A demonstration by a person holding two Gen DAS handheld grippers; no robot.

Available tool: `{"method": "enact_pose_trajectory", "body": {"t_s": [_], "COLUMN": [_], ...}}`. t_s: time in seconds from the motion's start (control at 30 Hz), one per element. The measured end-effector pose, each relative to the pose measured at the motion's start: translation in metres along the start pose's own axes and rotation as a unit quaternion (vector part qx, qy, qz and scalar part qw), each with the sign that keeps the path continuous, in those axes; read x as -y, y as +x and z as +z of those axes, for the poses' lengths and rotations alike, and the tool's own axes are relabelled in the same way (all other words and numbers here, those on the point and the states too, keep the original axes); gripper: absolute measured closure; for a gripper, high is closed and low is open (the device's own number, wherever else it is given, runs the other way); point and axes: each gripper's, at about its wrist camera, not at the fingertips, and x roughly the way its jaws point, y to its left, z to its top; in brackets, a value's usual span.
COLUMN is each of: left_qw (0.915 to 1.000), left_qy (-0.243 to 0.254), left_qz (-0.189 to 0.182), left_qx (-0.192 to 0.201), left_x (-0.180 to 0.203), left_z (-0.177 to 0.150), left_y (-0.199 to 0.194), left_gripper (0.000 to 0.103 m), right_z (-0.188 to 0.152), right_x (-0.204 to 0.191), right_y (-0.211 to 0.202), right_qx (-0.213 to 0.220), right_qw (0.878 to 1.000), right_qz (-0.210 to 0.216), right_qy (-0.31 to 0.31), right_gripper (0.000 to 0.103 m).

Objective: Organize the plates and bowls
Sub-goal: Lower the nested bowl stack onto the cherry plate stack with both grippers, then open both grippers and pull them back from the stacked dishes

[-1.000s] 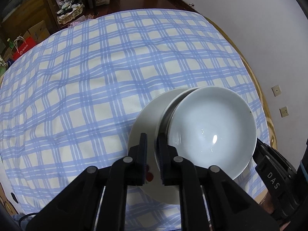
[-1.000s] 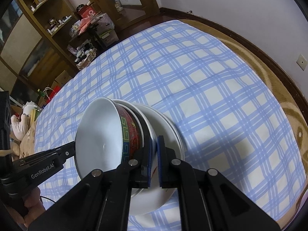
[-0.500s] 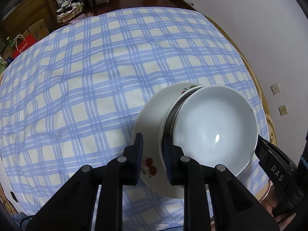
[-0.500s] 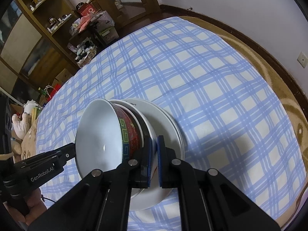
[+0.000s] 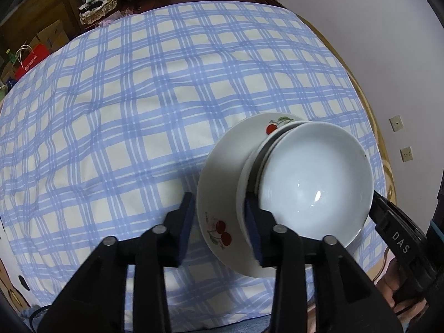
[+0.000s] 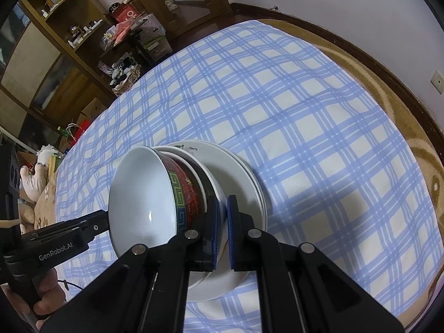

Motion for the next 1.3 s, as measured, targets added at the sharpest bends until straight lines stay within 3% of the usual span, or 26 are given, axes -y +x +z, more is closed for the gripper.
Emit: {"method": "enact_pose_trajectory", "body": {"t_s": [0.17, 0.43, 0.7, 0.83, 0.9, 0.93, 0.97, 1.03, 1.13, 1.17, 1.3], "left_qw": [0.9992, 0.9977, 0.9986, 0.9985, 0.9966, 0.9960, 0.9976, 0.9993, 0.9991, 0.9986, 0.9950], "left_qy": [0.021, 0.047, 0.011, 0.005, 0.002, 0.001, 0.000, 0.001, 0.006, 0.011, 0.019], "left_qz": [0.034, 0.048, -0.039, -0.048, -0.082, -0.089, -0.067, -0.024, -0.005, 0.009, 0.055], "left_qx": [0.001, 0.008, -0.036, -0.024, -0.002, 0.006, 0.016, 0.027, 0.042, 0.051, 0.082], "left_x": [0.001, 0.002, -0.022, -0.026, -0.031, -0.033, -0.034, -0.035, -0.036, -0.036, -0.034], "left_z": [0.001, 0.001, 0.005, 0.005, 0.008, 0.009, 0.011, 0.014, 0.009, 0.005, -0.006], "left_y": [-0.002, -0.003, 0.006, 0.001, -0.015, -0.022, -0.029, -0.037, -0.047, -0.053, -0.072], "left_gripper": [0.054, 0.053, 0.054, 0.054, 0.049, 0.041, 0.039, 0.039, 0.039, 0.036, 0.030], "right_z": [0.001, 0.003, 0.003, 0.005, 0.008, 0.010, 0.012, 0.015, 0.017, 0.017, 0.016], "right_x": [-0.002, -0.007, -0.012, -0.011, -0.005, -0.003, -0.001, 0.003, 0.006, 0.007, 0.010], "right_y": [0.002, 0.005, 0.003, 0.003, -0.002, -0.006, -0.011, -0.020, -0.034, -0.039, -0.061], "right_qx": [-0.005, -0.010, -0.021, -0.029, -0.022, -0.012, 0.001, 0.013, 0.033, 0.041, 0.077], "right_qw": [1.000, 1.000, 0.999, 0.999, 0.999, 0.999, 1.000, 1.000, 0.999, 0.999, 0.997], "right_qz": [0.005, 0.002, -0.003, -0.001, 0.007, 0.005, -0.001, 0.003, 0.002, -0.002, -0.007], "right_qy": [-0.005, -0.028, -0.041, -0.038, -0.032, -0.029, -0.027, -0.024, -0.017, -0.018, -0.011], "right_gripper": [0.095, 0.096, 0.096, 0.093, 0.091, 0.083, 0.068, 0.053, 0.048, 0.038, 0.016]}}
